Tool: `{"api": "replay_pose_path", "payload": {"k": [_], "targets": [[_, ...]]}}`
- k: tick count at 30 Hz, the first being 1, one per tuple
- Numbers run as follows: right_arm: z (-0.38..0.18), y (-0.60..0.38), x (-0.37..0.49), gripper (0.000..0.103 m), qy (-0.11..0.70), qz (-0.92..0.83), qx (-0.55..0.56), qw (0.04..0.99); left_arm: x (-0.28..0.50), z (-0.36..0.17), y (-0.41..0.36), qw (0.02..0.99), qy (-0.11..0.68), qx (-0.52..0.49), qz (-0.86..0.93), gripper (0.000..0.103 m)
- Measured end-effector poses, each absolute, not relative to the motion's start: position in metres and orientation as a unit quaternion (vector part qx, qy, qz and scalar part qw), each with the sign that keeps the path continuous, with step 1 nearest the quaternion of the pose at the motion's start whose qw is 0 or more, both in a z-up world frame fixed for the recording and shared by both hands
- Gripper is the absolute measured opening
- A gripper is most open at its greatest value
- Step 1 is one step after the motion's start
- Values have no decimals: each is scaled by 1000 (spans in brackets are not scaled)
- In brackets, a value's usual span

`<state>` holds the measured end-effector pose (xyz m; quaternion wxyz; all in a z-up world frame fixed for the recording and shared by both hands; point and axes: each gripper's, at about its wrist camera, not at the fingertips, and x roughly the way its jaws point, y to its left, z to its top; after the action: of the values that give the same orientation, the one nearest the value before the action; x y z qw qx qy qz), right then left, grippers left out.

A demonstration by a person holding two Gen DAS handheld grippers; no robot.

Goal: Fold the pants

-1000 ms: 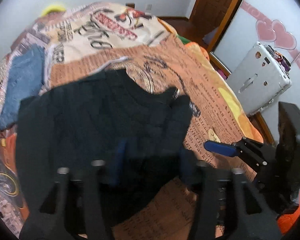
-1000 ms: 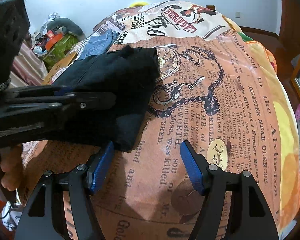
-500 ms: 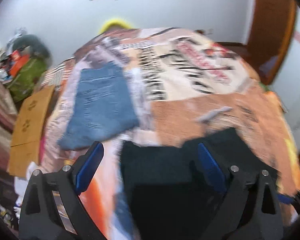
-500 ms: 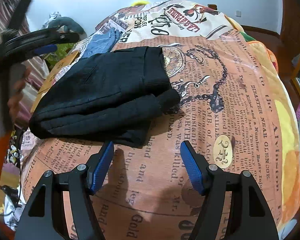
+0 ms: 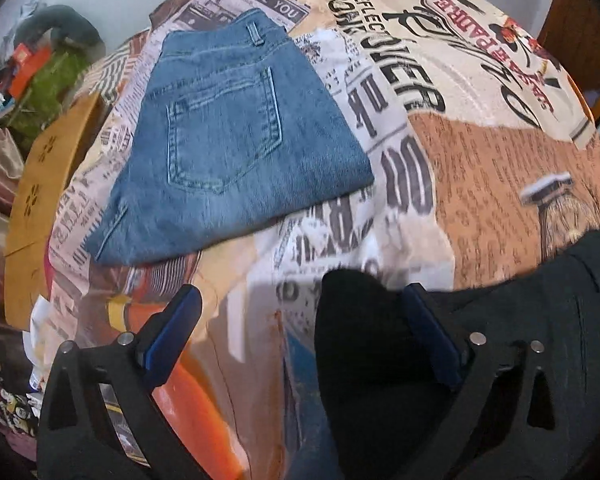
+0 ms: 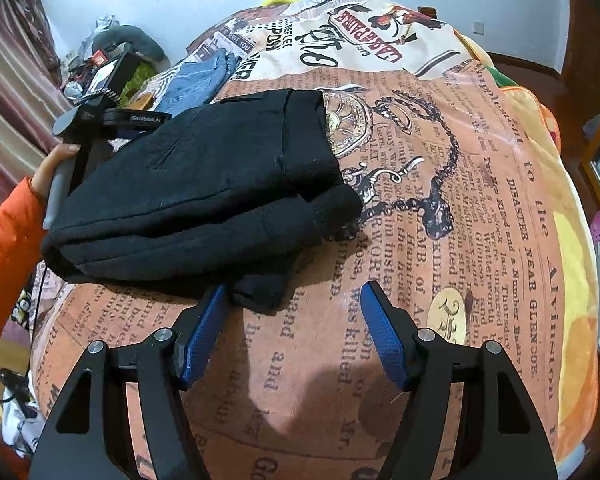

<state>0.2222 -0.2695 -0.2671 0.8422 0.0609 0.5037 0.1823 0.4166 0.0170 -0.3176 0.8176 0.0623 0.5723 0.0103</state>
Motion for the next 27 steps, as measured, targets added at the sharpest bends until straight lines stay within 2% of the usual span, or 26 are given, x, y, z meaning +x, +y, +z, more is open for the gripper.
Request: {"api": "replay_pose_path", "payload": {"k": [8, 22, 27], "targets": [[-258, -283, 220, 65, 495, 154, 55, 853, 361, -307, 25, 822, 559, 109, 16, 101], [-220, -301, 195, 65, 450, 129, 53, 882, 230, -291, 45, 826, 563, -27, -5, 102], [-214, -292, 191, 65, 442, 138, 50, 885, 205, -284, 46, 830, 556, -39, 1, 101]]}}
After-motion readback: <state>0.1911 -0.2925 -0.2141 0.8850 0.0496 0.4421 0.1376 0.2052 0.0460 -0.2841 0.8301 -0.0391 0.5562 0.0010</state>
